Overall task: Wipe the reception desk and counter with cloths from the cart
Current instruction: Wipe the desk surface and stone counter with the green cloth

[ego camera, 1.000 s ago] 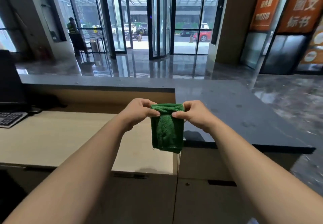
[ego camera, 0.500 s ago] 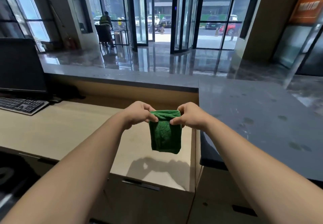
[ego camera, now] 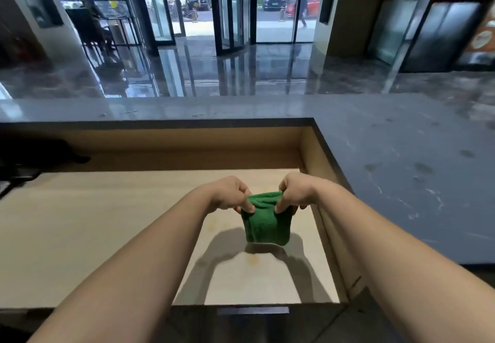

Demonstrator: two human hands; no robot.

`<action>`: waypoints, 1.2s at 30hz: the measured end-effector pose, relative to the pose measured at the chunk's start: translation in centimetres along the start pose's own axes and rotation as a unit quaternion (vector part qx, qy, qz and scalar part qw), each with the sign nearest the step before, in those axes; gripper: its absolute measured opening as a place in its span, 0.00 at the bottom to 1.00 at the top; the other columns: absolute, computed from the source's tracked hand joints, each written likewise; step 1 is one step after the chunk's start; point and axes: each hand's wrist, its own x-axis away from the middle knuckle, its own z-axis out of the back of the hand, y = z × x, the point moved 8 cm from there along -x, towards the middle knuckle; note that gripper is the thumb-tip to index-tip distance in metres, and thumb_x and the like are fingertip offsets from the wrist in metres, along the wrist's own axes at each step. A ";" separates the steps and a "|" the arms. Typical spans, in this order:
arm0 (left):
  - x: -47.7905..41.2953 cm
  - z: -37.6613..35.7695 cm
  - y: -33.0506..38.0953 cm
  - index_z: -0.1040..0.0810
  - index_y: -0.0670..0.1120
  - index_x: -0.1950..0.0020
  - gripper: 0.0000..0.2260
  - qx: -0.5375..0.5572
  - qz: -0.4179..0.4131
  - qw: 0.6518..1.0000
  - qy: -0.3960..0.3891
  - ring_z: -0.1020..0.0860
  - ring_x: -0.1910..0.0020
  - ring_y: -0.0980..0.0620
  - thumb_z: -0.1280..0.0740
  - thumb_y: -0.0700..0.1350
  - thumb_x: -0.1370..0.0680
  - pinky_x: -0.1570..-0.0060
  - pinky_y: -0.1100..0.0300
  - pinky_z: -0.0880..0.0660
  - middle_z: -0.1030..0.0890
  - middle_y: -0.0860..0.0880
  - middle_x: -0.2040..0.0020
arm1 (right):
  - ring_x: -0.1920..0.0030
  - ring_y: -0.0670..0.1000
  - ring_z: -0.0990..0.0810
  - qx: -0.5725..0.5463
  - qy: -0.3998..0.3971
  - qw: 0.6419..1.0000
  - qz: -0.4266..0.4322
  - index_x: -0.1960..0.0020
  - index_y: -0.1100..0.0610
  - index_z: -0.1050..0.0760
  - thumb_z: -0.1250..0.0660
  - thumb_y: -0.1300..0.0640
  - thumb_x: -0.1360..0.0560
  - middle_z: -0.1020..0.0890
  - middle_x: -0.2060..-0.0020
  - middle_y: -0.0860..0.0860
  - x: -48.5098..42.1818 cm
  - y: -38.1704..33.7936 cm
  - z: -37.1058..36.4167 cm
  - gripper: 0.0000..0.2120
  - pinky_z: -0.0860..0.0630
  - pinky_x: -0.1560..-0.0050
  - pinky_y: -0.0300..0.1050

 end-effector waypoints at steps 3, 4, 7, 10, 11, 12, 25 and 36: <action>-1.1 0.0 -1.0 0.20 0.41 0.50 0.09 -0.019 -0.002 0.997 -0.071 0.26 0.59 0.49 0.26 0.40 0.28 0.69 0.61 0.39 0.19 0.46 0.58 | 0.68 0.47 0.20 -0.013 -0.028 0.999 -0.044 0.55 0.60 0.20 0.25 0.56 0.29 0.17 0.63 0.53 -0.2 0.2 -0.8 0.09 0.27 0.69 0.40; -1.4 0.0 -1.2 0.21 0.42 0.50 0.08 -0.024 -0.001 0.995 -0.095 0.25 0.59 0.49 0.26 0.40 0.28 0.70 0.62 0.40 0.19 0.47 0.59 | 0.69 0.47 0.21 -0.022 -0.036 0.997 -0.059 0.57 0.60 0.21 0.24 0.56 0.29 0.18 0.64 0.52 -0.3 0.4 -1.2 0.08 0.27 0.69 0.39; -2.4 -0.2 -1.8 0.22 0.43 0.52 0.08 -0.037 -0.002 0.988 -0.148 0.22 0.62 0.51 0.26 0.41 0.28 0.73 0.63 0.40 0.19 0.47 0.59 | 0.70 0.48 0.21 -0.054 -0.040 0.993 -0.095 0.59 0.60 0.21 0.24 0.57 0.29 0.18 0.66 0.53 -0.7 0.7 -2.3 0.08 0.28 0.70 0.38; -3.7 -0.8 -3.0 0.24 0.43 0.53 0.07 -0.040 -0.018 0.990 -0.132 0.21 0.64 0.51 0.26 0.38 0.27 0.74 0.63 0.31 0.22 0.42 0.59 | 0.68 0.50 0.20 -0.077 -0.007 0.990 -0.121 0.59 0.61 0.21 0.24 0.59 0.29 0.18 0.66 0.55 -1.5 1.2 -3.4 0.08 0.30 0.70 0.39; -4.3 -0.9 -3.5 0.24 0.42 0.55 0.07 -0.037 -0.029 0.994 -0.104 0.21 0.62 0.50 0.26 0.37 0.28 0.69 0.60 0.23 0.22 0.42 0.58 | 0.69 0.51 0.21 -0.079 0.011 0.989 -0.127 0.62 0.61 0.23 0.24 0.59 0.30 0.19 0.67 0.55 -2.0 1.3 -3.8 0.09 0.31 0.71 0.39; -4.9 -0.9 -4.1 0.23 0.41 0.57 0.07 -0.043 -0.037 0.996 -0.066 0.19 0.60 0.47 0.26 0.37 0.28 0.59 0.55 0.19 0.20 0.42 0.58 | 0.69 0.52 0.22 -0.076 0.031 0.988 -0.132 0.64 0.61 0.24 0.24 0.59 0.30 0.20 0.68 0.55 -2.4 1.4 -4.2 0.10 0.31 0.71 0.40; -3.0 1.7 -11.1 0.32 0.50 0.27 0.28 -0.179 -0.067 0.974 0.125 0.27 0.34 0.51 0.30 0.49 0.26 0.33 0.55 0.34 0.24 0.51 0.33 | 0.44 0.55 0.21 -0.051 0.269 0.948 -0.163 0.35 0.50 0.28 0.36 0.57 0.24 0.18 0.45 0.50 -2.2 3.4 -7.5 0.17 0.25 0.50 0.46; 0.9 -1.8 -16.9 0.45 0.45 0.24 0.52 -0.326 0.024 0.943 0.066 0.44 0.24 0.49 0.28 0.69 0.38 0.29 0.51 0.47 0.42 0.48 0.23 | 0.29 0.54 0.38 0.129 0.261 0.956 -0.044 0.23 0.51 0.44 0.43 0.45 0.19 0.33 0.29 0.51 -1.1 -0.5 -13.9 0.27 0.39 0.33 0.47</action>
